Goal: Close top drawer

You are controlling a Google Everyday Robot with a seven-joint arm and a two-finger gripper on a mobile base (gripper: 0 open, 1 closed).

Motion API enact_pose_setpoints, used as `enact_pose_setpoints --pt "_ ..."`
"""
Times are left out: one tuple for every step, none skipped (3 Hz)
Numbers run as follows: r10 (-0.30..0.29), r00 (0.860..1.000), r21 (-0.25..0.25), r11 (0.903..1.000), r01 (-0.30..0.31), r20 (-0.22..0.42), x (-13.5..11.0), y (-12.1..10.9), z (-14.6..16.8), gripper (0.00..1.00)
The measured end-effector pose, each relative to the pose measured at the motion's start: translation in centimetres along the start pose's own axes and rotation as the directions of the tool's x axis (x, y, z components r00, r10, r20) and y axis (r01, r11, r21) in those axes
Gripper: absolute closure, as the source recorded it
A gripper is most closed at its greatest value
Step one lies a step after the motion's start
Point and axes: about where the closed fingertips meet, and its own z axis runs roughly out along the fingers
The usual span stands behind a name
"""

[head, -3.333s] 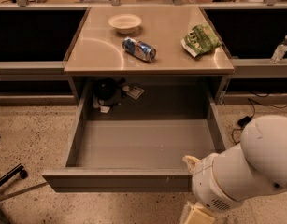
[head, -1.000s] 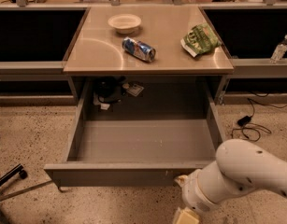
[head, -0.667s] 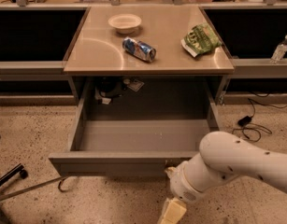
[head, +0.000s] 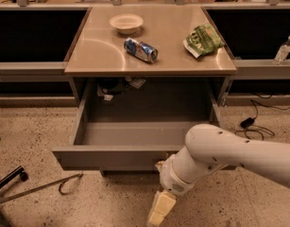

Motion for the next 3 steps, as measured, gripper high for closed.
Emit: enact_pose_setpoints --pt "-0.031 0.999 0.039 0.9988 0.031 -0.01 -1.7 -2.1 -1.2 0.0" --pt "-0.077 0.997 0.077 0.994 0.079 -0.023 -5.4 -6.8 -2.3 0.0" --pt "-0.077 0.997 0.076 0.994 0.079 -0.023 -5.4 -6.8 -2.2 0.0"
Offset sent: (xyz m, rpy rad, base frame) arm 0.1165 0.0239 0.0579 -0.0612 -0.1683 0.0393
